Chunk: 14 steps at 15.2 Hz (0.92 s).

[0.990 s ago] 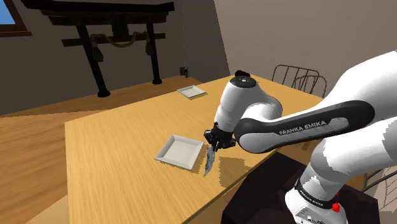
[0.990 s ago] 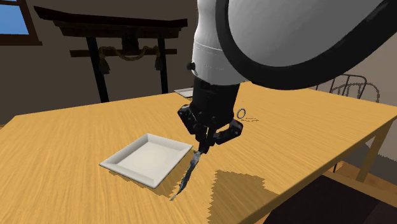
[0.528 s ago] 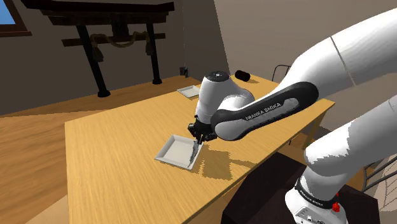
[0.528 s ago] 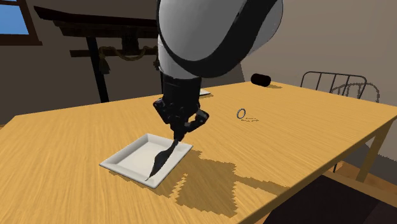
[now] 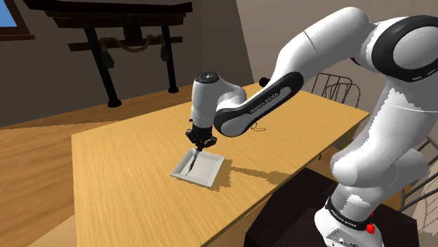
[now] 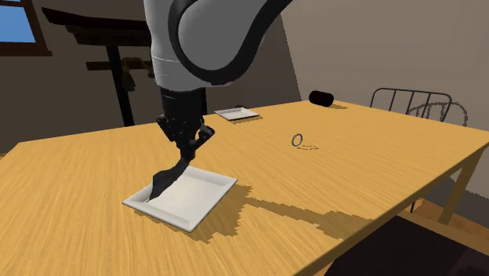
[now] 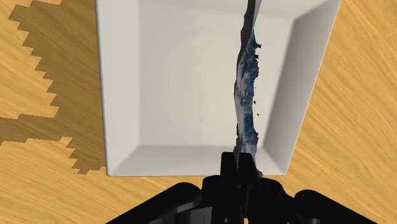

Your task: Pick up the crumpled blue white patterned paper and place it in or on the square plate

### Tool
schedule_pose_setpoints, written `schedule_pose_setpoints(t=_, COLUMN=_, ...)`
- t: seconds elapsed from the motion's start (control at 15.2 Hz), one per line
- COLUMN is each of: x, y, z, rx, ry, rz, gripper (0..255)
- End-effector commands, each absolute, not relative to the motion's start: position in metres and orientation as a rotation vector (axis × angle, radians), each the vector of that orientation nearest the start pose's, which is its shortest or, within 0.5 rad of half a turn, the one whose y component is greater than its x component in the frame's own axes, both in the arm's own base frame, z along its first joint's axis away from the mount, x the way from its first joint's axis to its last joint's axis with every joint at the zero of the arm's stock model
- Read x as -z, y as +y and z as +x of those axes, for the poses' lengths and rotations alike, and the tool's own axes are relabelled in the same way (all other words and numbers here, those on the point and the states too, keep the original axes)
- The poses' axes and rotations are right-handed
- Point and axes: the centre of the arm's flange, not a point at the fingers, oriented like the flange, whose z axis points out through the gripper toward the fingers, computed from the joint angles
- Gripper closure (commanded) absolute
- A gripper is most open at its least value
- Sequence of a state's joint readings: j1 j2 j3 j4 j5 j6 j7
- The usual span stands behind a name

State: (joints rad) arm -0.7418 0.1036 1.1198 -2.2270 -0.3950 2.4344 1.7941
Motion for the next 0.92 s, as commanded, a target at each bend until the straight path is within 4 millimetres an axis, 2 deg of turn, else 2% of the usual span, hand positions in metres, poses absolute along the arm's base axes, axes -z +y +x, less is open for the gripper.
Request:
schedule_pose_setpoints(t=0.0, x=-0.359, y=0.198, z=0.519, rx=0.393, ry=1.654, rz=-2.563, gripper=255)
schedule_pose_setpoints(t=0.66, x=-0.304, y=0.198, z=0.519, rx=0.393, ry=1.654, rz=-2.563, gripper=255)
schedule_pose_setpoints(t=0.86, x=-0.304, y=0.198, z=0.519, rx=0.393, ry=1.654, rz=-2.563, gripper=255)
